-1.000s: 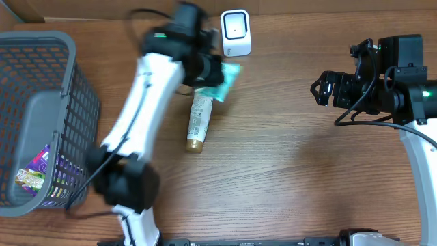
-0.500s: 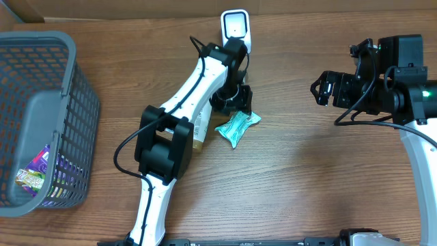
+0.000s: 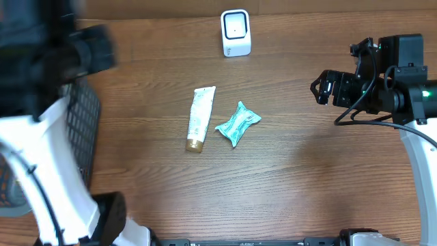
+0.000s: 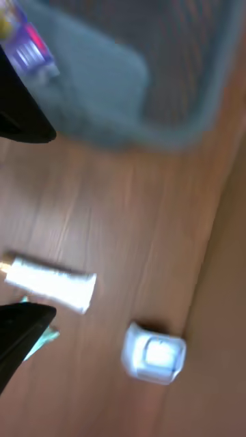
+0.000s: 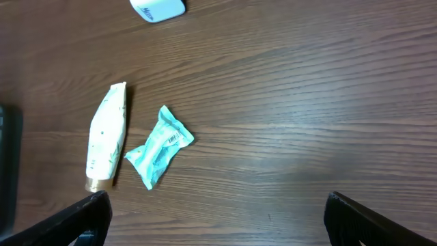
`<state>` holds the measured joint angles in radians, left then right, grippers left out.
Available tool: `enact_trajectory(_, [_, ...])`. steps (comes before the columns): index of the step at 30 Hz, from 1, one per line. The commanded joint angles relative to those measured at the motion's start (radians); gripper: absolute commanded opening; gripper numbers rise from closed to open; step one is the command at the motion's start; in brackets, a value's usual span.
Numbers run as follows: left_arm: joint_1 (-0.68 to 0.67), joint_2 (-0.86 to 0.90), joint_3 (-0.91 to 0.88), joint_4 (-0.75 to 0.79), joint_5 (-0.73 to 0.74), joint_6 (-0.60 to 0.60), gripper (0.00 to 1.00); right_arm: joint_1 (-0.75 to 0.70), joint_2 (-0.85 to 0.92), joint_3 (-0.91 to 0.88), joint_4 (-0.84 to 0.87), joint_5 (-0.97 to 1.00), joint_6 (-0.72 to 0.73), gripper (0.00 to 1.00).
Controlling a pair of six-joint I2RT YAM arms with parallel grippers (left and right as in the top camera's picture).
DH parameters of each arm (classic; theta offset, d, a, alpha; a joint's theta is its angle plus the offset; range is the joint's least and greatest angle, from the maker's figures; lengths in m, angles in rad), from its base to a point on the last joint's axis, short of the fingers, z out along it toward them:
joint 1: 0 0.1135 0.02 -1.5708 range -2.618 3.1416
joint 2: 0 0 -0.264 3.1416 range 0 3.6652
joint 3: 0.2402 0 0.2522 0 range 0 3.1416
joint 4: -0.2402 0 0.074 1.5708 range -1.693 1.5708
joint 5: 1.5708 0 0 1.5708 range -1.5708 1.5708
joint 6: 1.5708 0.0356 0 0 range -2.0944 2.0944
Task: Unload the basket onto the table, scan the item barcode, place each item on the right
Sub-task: 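Carry the green wipes pack out and drop it right of the tube, then reach into the basket and grasp the Pokka green tea pouch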
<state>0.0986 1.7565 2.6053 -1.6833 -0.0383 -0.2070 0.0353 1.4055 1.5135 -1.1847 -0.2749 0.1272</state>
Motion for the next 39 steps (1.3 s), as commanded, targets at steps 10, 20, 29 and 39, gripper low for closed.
enact_trajectory(10, [0.674, -0.021, -0.385, -0.006, -0.063, -0.112, 0.61, 0.003, 0.000, 0.024, 0.002, -0.007, -0.001, 1.00])
enact_trajectory(20, [0.884, -0.022, -0.839, 0.260, -0.013, -0.141, 0.61, 0.003, 0.000, 0.024, 0.017, -0.007, -0.002, 1.00])
enact_trajectory(29, [0.836, -0.021, -1.110, 0.468, -0.036, -0.084, 0.64, 0.003, 0.000, 0.024, 0.024, 0.015, -0.005, 1.00])
enact_trajectory(39, [0.837, -0.021, -1.264, 0.558, -0.106, -0.089, 0.71, 0.003, 0.000, 0.024, 0.026, 0.045, -0.004, 1.00])
